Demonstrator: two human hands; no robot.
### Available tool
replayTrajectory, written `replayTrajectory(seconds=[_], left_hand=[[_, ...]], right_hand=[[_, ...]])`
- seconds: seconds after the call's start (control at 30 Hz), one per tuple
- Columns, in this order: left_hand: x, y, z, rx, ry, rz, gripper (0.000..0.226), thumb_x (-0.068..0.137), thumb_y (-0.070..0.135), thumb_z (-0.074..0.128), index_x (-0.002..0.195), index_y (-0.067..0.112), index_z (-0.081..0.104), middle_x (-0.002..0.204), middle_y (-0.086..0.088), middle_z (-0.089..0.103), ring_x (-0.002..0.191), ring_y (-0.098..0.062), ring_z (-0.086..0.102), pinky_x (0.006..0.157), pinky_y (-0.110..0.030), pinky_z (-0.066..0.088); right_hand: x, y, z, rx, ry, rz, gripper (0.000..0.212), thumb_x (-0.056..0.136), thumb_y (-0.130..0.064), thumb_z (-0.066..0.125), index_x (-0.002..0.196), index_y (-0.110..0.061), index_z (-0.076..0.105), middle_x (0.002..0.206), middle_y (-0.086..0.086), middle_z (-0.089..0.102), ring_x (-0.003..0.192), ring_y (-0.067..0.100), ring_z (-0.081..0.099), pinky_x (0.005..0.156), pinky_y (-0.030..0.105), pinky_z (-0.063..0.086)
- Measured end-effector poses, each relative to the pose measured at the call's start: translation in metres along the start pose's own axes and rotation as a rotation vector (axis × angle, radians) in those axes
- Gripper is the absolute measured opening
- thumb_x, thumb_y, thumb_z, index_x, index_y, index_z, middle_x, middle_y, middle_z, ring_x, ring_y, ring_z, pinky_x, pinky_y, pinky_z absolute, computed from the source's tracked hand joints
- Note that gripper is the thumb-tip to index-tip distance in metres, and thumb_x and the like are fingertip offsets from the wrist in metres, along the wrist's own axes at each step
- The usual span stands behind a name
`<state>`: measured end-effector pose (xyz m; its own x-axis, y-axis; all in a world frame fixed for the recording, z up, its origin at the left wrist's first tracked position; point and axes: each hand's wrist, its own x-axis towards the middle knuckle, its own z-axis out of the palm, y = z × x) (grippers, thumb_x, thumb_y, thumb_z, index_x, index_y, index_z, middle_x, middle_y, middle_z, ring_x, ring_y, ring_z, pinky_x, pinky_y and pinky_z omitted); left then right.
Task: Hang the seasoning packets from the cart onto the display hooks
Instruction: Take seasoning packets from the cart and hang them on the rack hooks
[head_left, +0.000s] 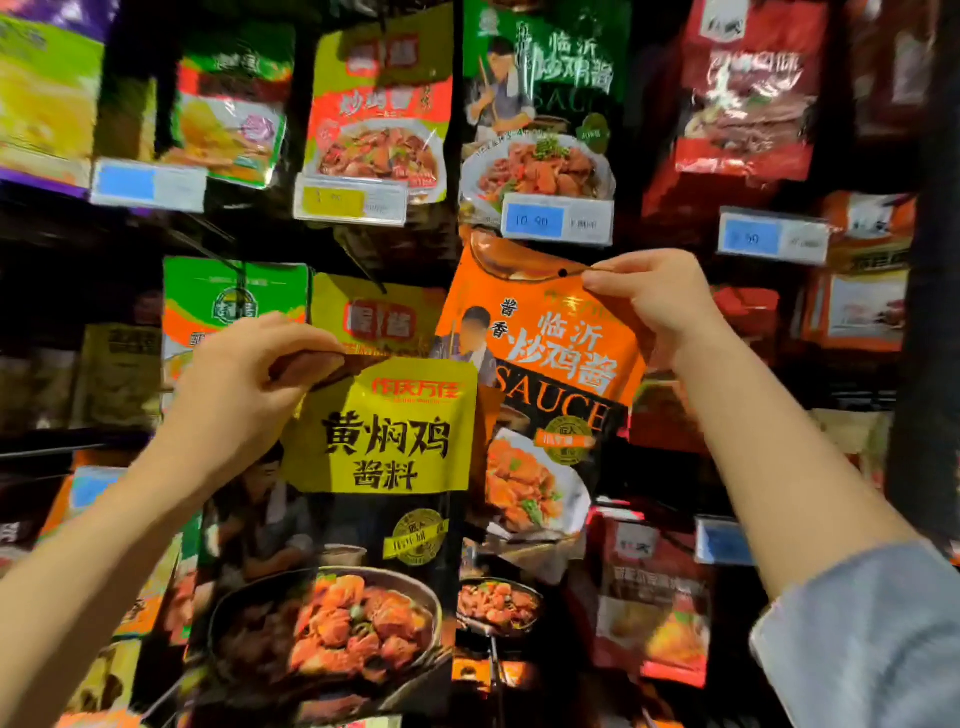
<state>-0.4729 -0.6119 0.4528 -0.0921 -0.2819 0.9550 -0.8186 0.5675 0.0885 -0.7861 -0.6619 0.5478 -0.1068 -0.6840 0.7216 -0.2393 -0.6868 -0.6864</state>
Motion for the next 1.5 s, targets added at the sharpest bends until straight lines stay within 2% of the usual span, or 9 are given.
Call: replayTrajectory(seconds=[0.2,0.4,0.57,0.8,0.87,1.0,1.23,1.37,1.5], left_hand=[[0.008,0.002,0.000,0.033,0.023,-0.009,0.010,0.086,0.014,0.068,0.094,0.012,0.074,0.083,-0.002,0.065,0.077,-0.011,0.052,0.067,-0.006,0.035],[0.009,0.004,0.006,0.055,0.017,0.002,0.015,0.084,0.020,0.066,0.093,0.012,0.075,0.084,-0.003,0.066,0.075,-0.018,0.055,0.065,-0.010,0.035],[0.007,0.004,0.010,0.029,0.028,0.001,0.014,0.083,0.006,0.069,0.095,0.012,0.075,0.084,-0.003,0.066,0.076,-0.006,0.051,0.067,-0.008,0.037],[0.007,0.006,0.016,-0.001,0.025,0.025,0.016,0.082,0.009,0.068,0.096,0.011,0.075,0.087,-0.002,0.067,0.081,-0.019,0.059,0.070,-0.042,0.051],[0.009,0.007,0.019,-0.010,0.018,0.049,0.017,0.082,0.014,0.066,0.096,0.011,0.075,0.086,-0.001,0.066,0.081,-0.025,0.060,0.070,-0.043,0.050],[0.013,0.009,0.023,-0.032,0.019,0.068,0.028,0.081,0.028,0.057,0.097,0.013,0.075,0.086,0.004,0.064,0.081,-0.020,0.059,0.067,-0.033,0.047],[0.014,0.007,0.031,-0.077,0.035,0.084,0.027,0.081,0.029,0.056,0.096,0.017,0.074,0.090,0.026,0.055,0.088,0.014,0.051,0.071,-0.008,0.040],[0.017,0.004,0.036,-0.082,0.047,0.091,0.021,0.086,0.028,0.061,0.096,0.016,0.074,0.086,0.021,0.058,0.078,-0.002,0.052,0.069,-0.019,0.045],[0.020,0.003,0.041,-0.063,0.033,0.090,0.022,0.088,0.030,0.061,0.096,0.014,0.075,0.084,0.007,0.063,0.078,-0.015,0.055,0.063,-0.027,0.043]], right_hand=[[0.029,0.004,0.016,0.199,-0.025,0.010,0.012,0.073,0.001,0.074,0.072,-0.008,0.066,0.047,-0.005,0.063,0.044,0.006,0.059,0.051,0.019,0.052],[0.030,0.016,0.020,0.239,-0.016,0.027,0.011,0.073,0.000,0.074,0.073,-0.007,0.066,0.049,-0.005,0.064,0.046,0.006,0.061,0.048,0.018,0.050],[0.032,0.016,0.024,0.303,-0.028,0.004,0.033,0.073,0.003,0.074,0.104,-0.006,0.066,0.082,0.008,0.071,0.063,0.015,0.069,0.058,0.027,0.057],[0.032,0.024,0.025,0.246,0.004,-0.057,0.049,0.070,0.002,0.077,0.115,-0.008,0.059,0.088,0.013,0.068,0.065,0.017,0.069,0.059,0.028,0.056],[0.031,0.025,0.025,0.242,0.011,-0.088,0.052,0.070,0.004,0.076,0.116,-0.008,0.057,0.085,0.011,0.068,0.065,0.015,0.069,0.058,0.027,0.055],[0.037,0.030,0.024,0.198,0.056,-0.133,0.063,0.068,0.006,0.078,0.120,-0.012,0.047,0.094,0.014,0.066,0.078,0.022,0.067,0.068,0.036,0.058],[0.039,0.027,0.017,0.226,0.025,-0.179,0.068,0.070,0.005,0.077,0.123,-0.019,0.042,0.083,0.012,0.067,0.070,0.021,0.068,0.064,0.033,0.058],[0.049,0.025,0.011,0.217,0.053,-0.170,0.067,0.071,0.008,0.075,0.122,-0.018,0.040,0.080,0.010,0.068,0.063,0.012,0.068,0.057,0.025,0.054],[0.064,0.023,0.014,0.144,0.039,-0.138,0.072,0.069,0.007,0.076,0.127,-0.017,0.040,0.092,0.011,0.068,0.082,0.019,0.068,0.069,0.032,0.058]])
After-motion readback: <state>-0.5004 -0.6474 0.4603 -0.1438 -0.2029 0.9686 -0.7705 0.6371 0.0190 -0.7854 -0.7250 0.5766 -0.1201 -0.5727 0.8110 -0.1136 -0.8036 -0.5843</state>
